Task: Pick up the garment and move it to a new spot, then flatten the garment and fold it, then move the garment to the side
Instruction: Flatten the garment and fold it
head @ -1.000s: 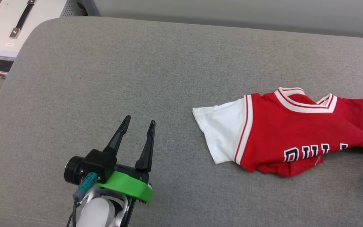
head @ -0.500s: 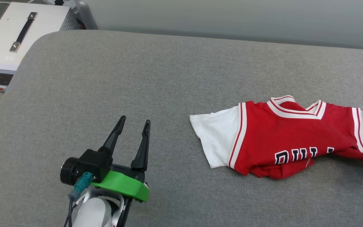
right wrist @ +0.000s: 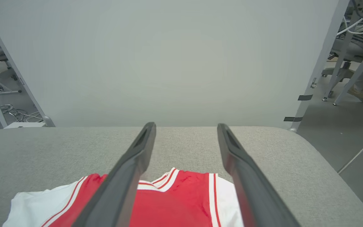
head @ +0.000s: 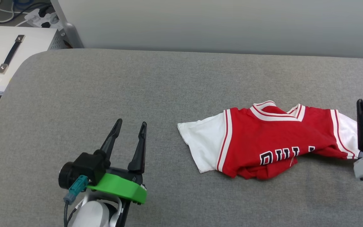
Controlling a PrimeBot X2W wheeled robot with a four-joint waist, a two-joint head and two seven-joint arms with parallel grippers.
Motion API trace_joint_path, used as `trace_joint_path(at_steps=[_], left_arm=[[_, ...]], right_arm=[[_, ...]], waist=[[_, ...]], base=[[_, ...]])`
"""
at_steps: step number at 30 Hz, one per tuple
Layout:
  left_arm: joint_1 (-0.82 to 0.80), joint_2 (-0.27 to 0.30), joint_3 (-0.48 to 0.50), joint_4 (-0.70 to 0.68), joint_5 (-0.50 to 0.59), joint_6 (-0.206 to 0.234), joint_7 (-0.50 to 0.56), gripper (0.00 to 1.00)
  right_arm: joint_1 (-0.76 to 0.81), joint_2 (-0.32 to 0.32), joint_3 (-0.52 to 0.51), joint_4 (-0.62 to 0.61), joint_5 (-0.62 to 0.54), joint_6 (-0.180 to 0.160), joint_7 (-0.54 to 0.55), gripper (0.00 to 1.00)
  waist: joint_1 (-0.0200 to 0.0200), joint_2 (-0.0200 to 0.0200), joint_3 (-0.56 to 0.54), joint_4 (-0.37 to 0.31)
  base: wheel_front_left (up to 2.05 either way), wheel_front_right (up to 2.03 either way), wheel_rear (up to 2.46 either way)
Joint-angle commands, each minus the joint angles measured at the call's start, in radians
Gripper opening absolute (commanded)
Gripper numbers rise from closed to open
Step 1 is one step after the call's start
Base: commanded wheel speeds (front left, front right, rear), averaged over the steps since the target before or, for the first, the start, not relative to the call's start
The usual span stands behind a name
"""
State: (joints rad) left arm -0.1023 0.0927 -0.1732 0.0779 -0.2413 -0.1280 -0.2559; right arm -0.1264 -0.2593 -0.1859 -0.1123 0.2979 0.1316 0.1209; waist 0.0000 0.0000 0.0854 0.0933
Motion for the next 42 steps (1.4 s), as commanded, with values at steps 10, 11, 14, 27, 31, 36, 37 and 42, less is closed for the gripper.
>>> trace_joint_path(at_steps=[10,11,14,27,31,36,37,42], left_arm=[[0.013,0.015,-0.039,0.02,-0.023,-0.003,-0.006,1.0],[0.004,0.021,-0.048,0.028,-0.027,-0.003,-0.006,1.0],[-0.044,0.042,-0.072,0.071,-0.032,-0.003,0.034,1.0],[-0.409,0.11,-0.106,0.122,-0.184,0.003,0.872,1.0],[-0.487,0.16,-0.134,0.148,-0.226,0.001,1.068,1.0],[-0.536,0.208,-0.162,0.186,-0.236,-0.001,1.169,1.0],[-0.539,0.215,-0.163,0.194,-0.235,-0.001,1.174,1.0],[-0.532,0.254,-0.165,0.245,-0.226,-0.001,1.173,1.0]], right_arm=[[0.14,0.148,0.006,-0.013,-0.023,-0.001,-0.253,1.0],[0.142,0.152,0.011,-0.017,-0.036,-0.001,-0.257,1.0],[0.141,0.158,0.014,-0.029,-0.062,-0.001,-0.255,1.0],[0.098,0.174,0.035,-0.06,-0.081,-0.001,-0.237,1.0],[0.071,0.181,0.052,-0.062,-0.082,-0.001,-0.244,1.0],[0.049,0.191,0.073,-0.051,-0.079,-0.001,-0.263,1.0],[0.046,0.192,0.075,-0.048,-0.078,-0.001,-0.267,1.0],[0.033,0.199,0.085,-0.034,-0.074,-0.001,-0.288,1.0]], waist=[[0.0,0.0,0.014,-0.045],[0.0,0.0,0.021,-0.052],[0.0,0.0,0.045,-0.072],[0.0,0.0,0.152,-0.167],[0.0,0.0,0.182,-0.206],[0.0,0.0,0.216,-0.248],[0.0,0.0,0.221,-0.255],[0.0,0.0,0.244,-0.284]], base=[[0.0,0.0,0.0],[0.0,0.0,0.0],[0.0,0.0,0.0],[0.0,0.0,0.0],[0.0,0.0,0.0],[0.0,0.0,0.0],[0.0,0.0,0.0],[0.0,0.0,0.0]])
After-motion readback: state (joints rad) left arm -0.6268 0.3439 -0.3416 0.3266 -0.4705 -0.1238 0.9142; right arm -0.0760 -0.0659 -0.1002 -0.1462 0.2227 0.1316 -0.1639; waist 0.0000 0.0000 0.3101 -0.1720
